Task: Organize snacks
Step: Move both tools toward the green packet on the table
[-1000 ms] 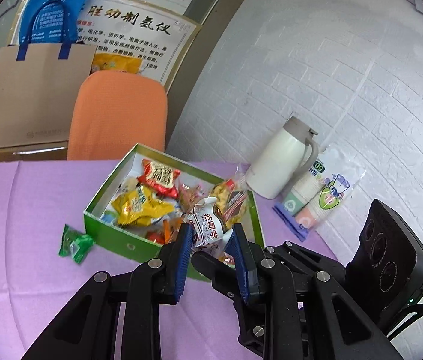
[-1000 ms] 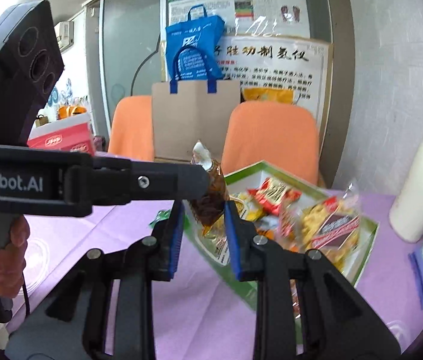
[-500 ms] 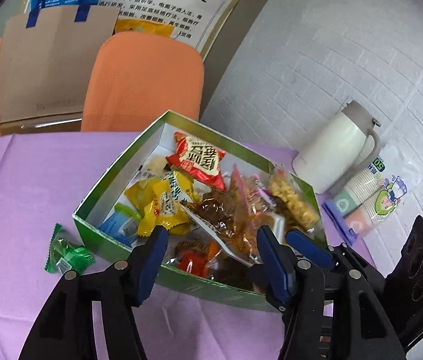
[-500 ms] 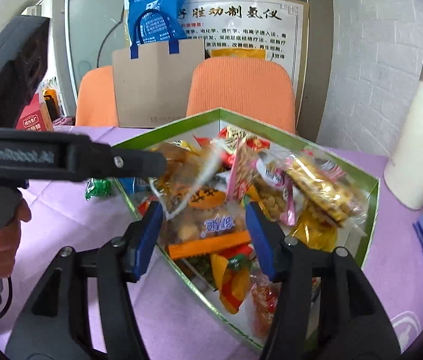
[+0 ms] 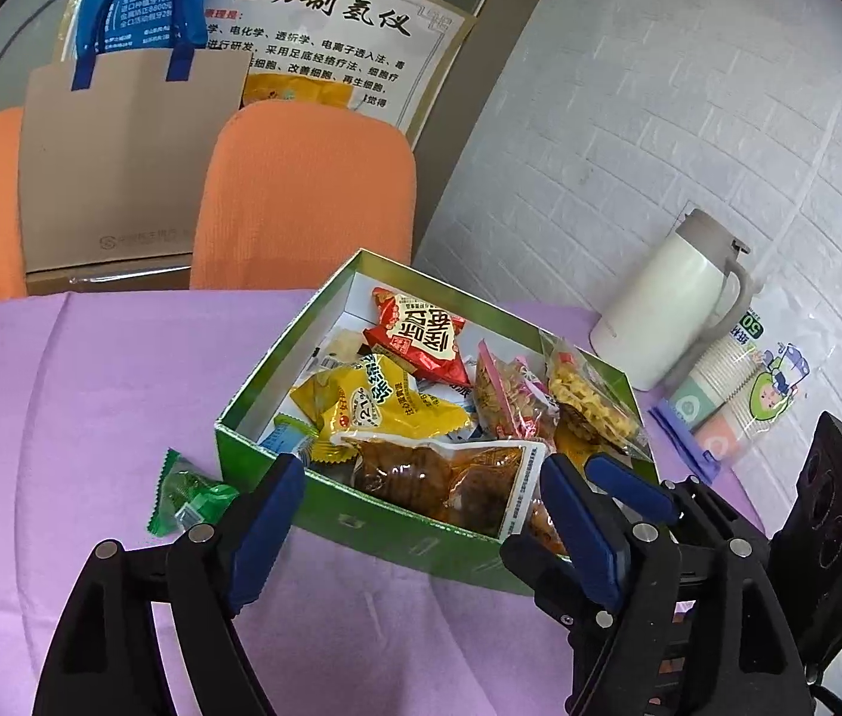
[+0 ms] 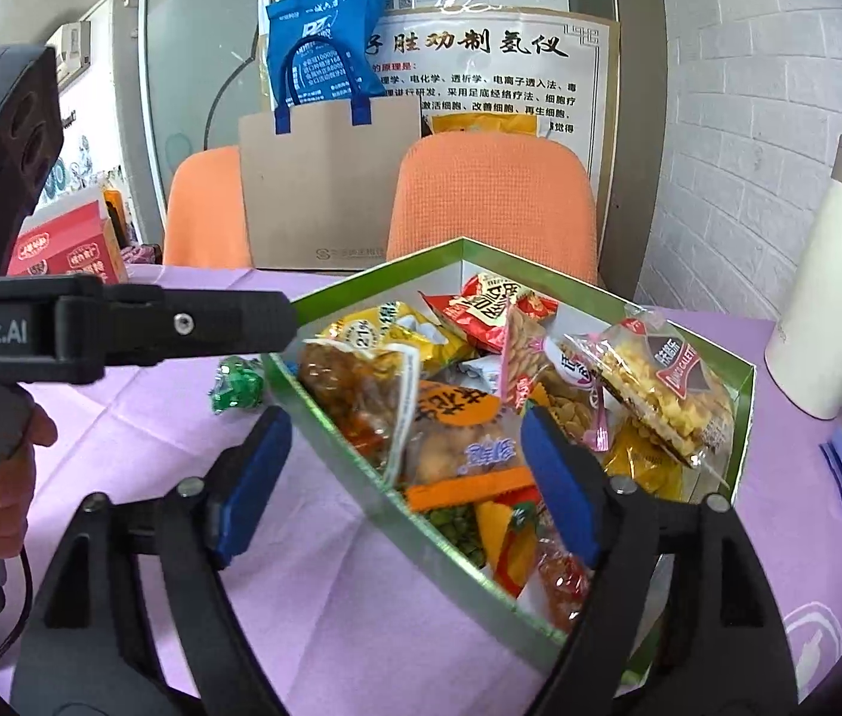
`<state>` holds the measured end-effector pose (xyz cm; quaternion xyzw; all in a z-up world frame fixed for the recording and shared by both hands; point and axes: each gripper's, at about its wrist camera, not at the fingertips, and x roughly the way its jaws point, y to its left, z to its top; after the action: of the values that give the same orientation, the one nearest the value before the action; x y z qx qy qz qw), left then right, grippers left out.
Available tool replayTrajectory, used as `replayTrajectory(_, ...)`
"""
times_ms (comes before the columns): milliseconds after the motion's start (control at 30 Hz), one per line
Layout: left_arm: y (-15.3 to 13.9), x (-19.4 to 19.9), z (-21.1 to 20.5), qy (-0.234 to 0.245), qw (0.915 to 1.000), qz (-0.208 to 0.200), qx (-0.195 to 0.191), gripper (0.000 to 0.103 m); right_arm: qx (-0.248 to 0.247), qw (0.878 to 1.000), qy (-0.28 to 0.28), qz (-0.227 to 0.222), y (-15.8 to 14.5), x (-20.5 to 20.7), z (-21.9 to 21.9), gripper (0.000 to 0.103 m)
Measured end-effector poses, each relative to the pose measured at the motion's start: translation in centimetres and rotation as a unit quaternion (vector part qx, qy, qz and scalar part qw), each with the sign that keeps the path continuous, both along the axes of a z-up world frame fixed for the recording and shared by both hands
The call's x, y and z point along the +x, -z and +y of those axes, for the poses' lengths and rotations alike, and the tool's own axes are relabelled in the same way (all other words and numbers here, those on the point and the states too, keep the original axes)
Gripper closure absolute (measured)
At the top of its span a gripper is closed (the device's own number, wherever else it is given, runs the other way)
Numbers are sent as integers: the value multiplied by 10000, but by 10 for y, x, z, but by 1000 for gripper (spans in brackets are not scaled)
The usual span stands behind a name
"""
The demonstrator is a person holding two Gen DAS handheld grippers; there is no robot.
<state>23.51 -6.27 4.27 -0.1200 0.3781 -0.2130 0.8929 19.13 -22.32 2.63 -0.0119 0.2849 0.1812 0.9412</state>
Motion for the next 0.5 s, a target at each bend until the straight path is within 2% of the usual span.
replayTrajectory(133, -5, -19, 20, -192, 9997, -109, -46, 19, 199, 9996, -153, 132, -6, -18, 6, 11)
replayTrajectory(233, 0, -31, 39, -355, 9993, -69, -33, 18, 179, 9990, -276, 300, -1, -29, 16, 10)
replayTrajectory(333, 19, -40, 55, -520, 9980, -6, 358, 17, 214, 9977, -444, 464, 7, -38, 24, 10)
replayTrajectory(400, 40, -41, 66, -639, 9959, 204, 610, 17, 260, 9963, -538, 619, 14, -40, 29, 10)
replayTrajectory(500, 59, -35, 79, -797, 9944, 461, 512, 17, 284, 9945, -569, 837, 22, -43, 32, 10)
